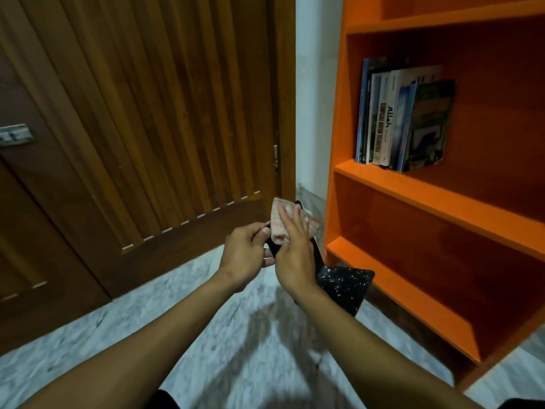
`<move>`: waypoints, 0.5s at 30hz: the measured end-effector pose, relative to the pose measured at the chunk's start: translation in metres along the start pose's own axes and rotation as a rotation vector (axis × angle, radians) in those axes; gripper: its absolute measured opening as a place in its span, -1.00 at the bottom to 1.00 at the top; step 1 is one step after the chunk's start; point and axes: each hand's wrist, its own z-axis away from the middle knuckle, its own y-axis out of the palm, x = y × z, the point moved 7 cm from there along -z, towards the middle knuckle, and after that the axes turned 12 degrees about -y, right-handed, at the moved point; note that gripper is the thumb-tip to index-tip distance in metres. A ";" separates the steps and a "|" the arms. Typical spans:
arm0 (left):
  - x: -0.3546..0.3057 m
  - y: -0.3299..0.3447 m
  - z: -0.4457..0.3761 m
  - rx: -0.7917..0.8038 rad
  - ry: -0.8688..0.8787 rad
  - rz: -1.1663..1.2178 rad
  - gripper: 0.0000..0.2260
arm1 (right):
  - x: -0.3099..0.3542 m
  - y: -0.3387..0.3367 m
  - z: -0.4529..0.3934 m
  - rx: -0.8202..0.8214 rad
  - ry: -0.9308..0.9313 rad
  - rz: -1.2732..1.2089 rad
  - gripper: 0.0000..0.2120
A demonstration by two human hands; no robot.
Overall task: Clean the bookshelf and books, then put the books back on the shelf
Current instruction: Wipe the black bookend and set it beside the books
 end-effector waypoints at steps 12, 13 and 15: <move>-0.006 -0.008 -0.011 -0.193 0.145 -0.183 -0.78 | -0.012 0.005 0.038 -0.060 -0.019 -0.091 -0.20; -0.007 -0.011 -0.014 -0.212 0.135 -0.154 -0.80 | -0.014 0.005 0.044 -0.049 -0.008 -0.095 -0.23; -0.008 -0.017 -0.020 -0.236 0.127 -0.134 -0.81 | -0.020 0.008 0.056 -0.003 0.024 -0.110 -0.28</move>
